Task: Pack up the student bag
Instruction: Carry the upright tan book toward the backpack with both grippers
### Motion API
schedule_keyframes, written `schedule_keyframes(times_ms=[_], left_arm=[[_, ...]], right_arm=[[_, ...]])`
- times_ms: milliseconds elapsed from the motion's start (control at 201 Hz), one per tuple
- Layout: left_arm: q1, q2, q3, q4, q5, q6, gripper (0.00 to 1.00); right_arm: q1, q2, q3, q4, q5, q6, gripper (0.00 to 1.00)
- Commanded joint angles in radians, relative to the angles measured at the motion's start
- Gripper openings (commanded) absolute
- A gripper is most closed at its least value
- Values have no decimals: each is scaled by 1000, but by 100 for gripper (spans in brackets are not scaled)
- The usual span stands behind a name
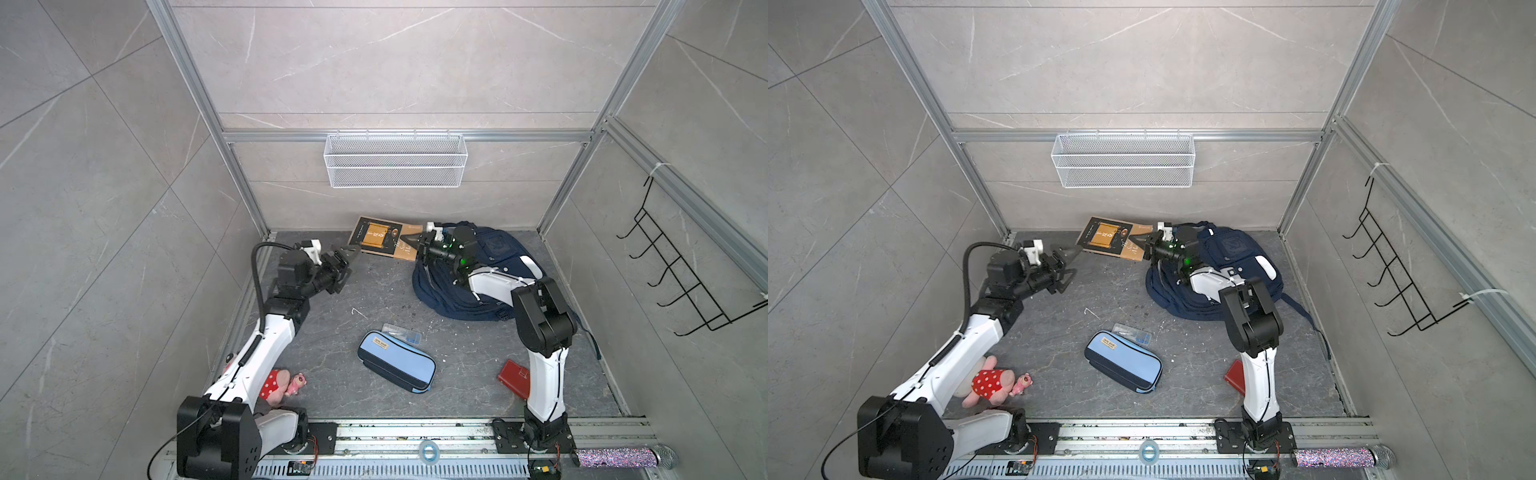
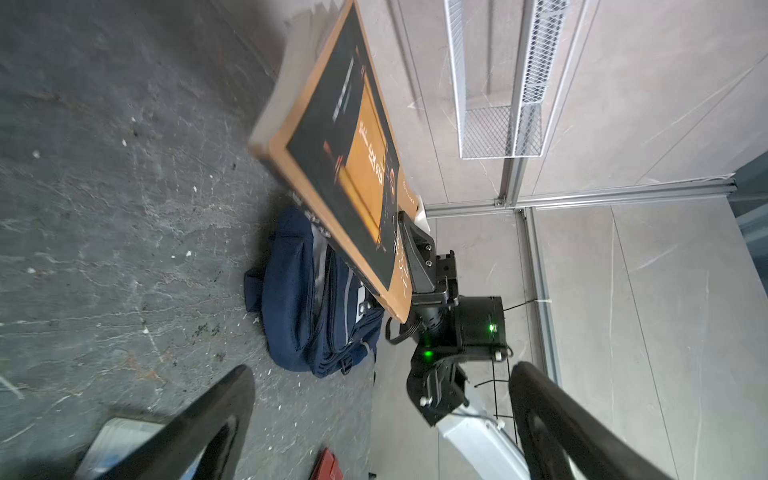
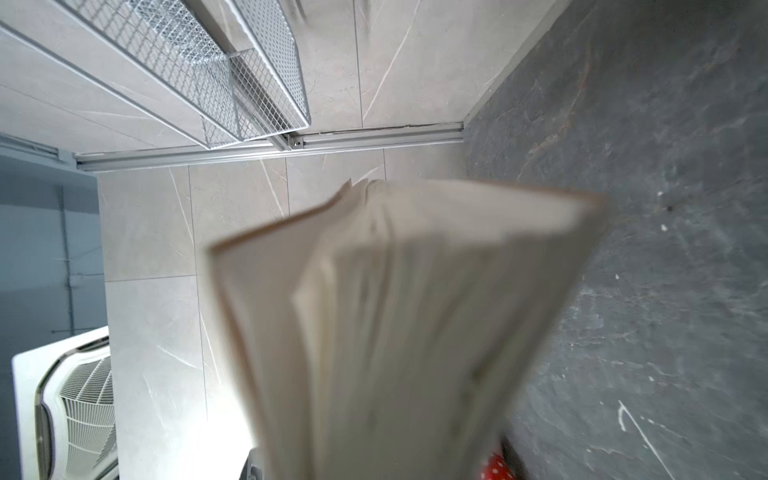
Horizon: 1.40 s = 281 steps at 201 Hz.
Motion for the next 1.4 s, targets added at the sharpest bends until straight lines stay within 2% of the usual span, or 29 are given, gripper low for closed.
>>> schedule_keyframes(times_ms=[0,45,95,224,324,453,618,662,802,872,1101,1394], left_arm=[[30,-68,137,-464,185,350,100],[17,-73,139,-487,195,381,99],[34,-82,96,-401,249,330,99],[92,-117,20,-208,289,219,99],[119,-119,28,-189,305,238,99],[119,-104,-7,-42,350,181,100],[96,-83,-1,9,385,170,99],[82,-72,1,7,390,183,100],[67,-64,-50,70,355,174,99],[62,-59,-73,152,348,131,100],[47,3,-32,195,381,129,99],[-17,59,-28,322,379,70,93]], right_arm=[[12,-131,191,-604,-224,-595,0],[10,-139,256,-787,-234,-741,0],[3,-146,282,-853,-264,-796,0],[-1,-193,225,-759,-350,-790,0],[-3,-227,189,-770,-405,-843,0],[-3,-254,156,-809,-452,-892,0],[-3,-277,143,-774,-472,-892,0],[-3,-275,146,-739,-468,-873,0],[-2,-249,160,-484,-497,-680,0],[-1,-236,183,-471,-509,-664,0],[7,-199,226,-442,-560,-616,0],[15,-152,275,-385,-555,-566,0]])
